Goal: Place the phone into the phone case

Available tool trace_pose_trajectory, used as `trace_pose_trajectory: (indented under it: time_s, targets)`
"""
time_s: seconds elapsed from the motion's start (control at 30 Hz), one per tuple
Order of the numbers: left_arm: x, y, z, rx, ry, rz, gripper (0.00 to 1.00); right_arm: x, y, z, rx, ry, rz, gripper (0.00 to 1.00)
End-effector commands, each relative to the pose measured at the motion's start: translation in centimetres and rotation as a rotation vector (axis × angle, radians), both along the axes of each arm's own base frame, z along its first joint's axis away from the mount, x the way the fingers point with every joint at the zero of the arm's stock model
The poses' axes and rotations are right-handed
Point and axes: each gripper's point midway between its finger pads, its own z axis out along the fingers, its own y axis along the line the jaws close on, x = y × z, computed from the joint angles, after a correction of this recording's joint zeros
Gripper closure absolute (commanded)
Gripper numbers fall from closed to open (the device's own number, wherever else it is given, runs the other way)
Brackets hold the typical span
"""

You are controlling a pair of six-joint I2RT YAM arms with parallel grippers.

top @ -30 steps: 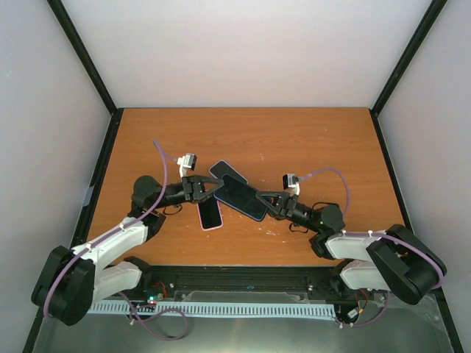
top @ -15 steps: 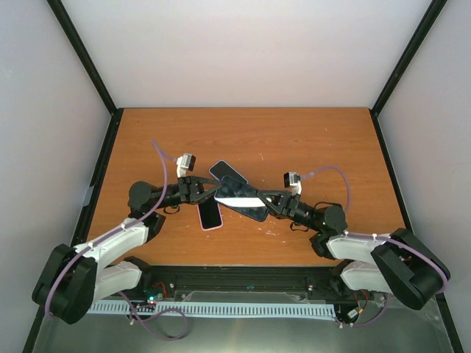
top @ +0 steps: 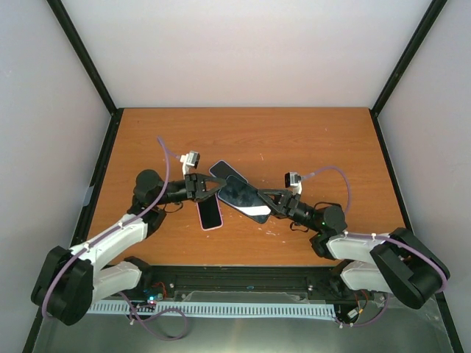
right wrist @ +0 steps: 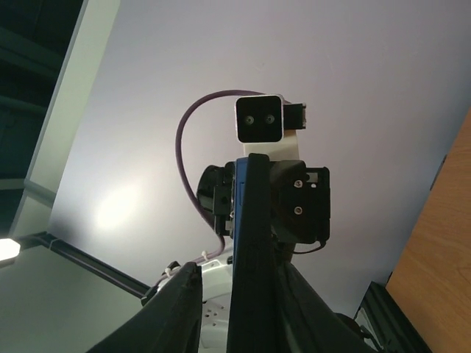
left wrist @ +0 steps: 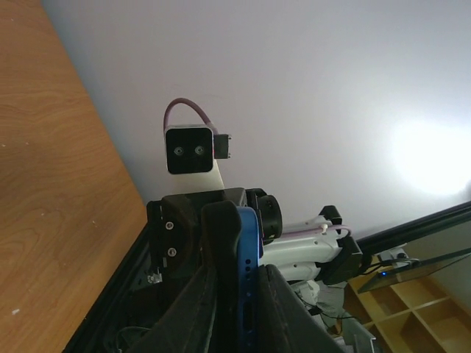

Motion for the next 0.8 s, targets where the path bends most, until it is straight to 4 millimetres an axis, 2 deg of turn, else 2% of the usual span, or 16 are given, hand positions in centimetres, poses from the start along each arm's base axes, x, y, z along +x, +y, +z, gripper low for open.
trace_pose_trajectory:
  time_s: [0.0, 0.13, 0.33, 0.63, 0.77]
  targets:
    - [1.7, 0.1, 0.6, 0.067, -0.051, 0.092, 1.0, -0.8, -0.2, 0.8, 0.024, -0.074, 0.002, 0.74]
    - [2.9, 0.4, 0.0, 0.15, -0.074, 0.161, 1.0, -0.6, -0.1, -0.2, -0.008, -0.056, -0.002, 0.74]
    - [3.7, 0.3, -0.5, 0.199, -0.055, 0.179, 0.99, -0.1, 0.2, -1.4, -0.06, -0.027, -0.017, 0.83]
    - [3.2, -0.1, -0.2, 0.195, -0.031, 0.125, 0.78, 0.2, -0.2, -0.7, -0.042, -0.027, -0.056, 0.87]
    - [3.1, -0.2, -1.1, 0.192, -0.015, 0.116, 0.71, 0.4, -0.4, -0.8, -0.037, -0.021, -0.068, 0.88]
